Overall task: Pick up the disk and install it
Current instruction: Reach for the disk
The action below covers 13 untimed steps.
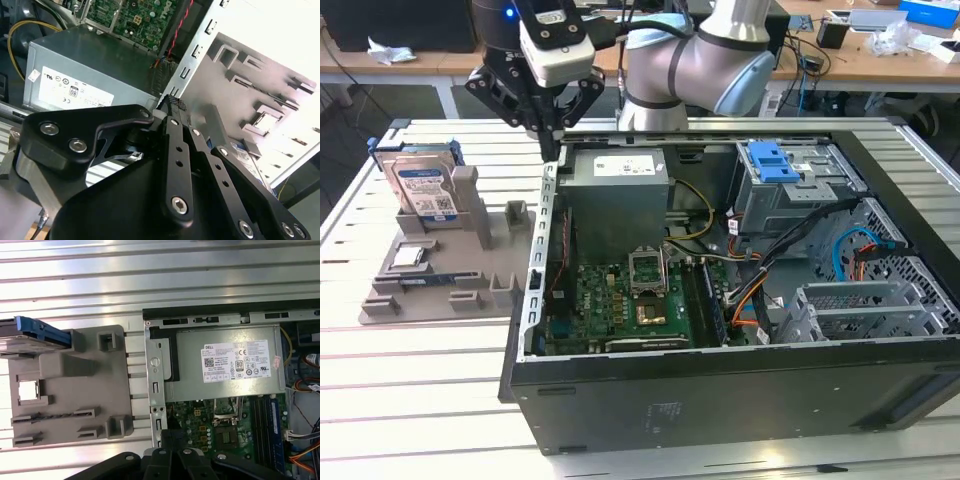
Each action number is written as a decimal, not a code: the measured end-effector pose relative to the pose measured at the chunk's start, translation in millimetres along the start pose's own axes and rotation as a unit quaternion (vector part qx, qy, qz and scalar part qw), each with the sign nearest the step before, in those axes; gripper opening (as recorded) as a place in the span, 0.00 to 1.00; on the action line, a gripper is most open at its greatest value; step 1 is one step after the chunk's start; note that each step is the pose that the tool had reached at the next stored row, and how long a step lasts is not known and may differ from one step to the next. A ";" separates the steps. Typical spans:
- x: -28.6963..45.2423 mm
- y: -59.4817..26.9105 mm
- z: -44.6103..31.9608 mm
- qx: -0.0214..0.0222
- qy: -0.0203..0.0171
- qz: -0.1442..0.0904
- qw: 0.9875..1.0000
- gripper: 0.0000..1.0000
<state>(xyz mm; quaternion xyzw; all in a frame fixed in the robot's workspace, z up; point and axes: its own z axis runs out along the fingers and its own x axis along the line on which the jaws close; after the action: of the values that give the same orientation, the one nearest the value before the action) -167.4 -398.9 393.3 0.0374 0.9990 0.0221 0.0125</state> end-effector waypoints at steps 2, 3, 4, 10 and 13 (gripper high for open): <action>2.9 -0.2 -0.1 0.000 0.000 0.000 1.000 0.11; 4.8 -0.4 -0.1 0.000 0.000 0.000 1.000 0.11; 6.7 -0.5 -0.2 0.000 0.000 0.000 1.000 0.11; 19.1 -1.4 -0.5 0.000 0.000 0.000 1.000 0.11; 26.5 -2.0 -0.7 0.000 0.000 0.000 1.000 0.11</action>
<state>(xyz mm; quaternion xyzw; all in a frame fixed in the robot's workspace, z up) -194.0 -398.8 393.3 0.0374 0.9990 0.0221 0.0125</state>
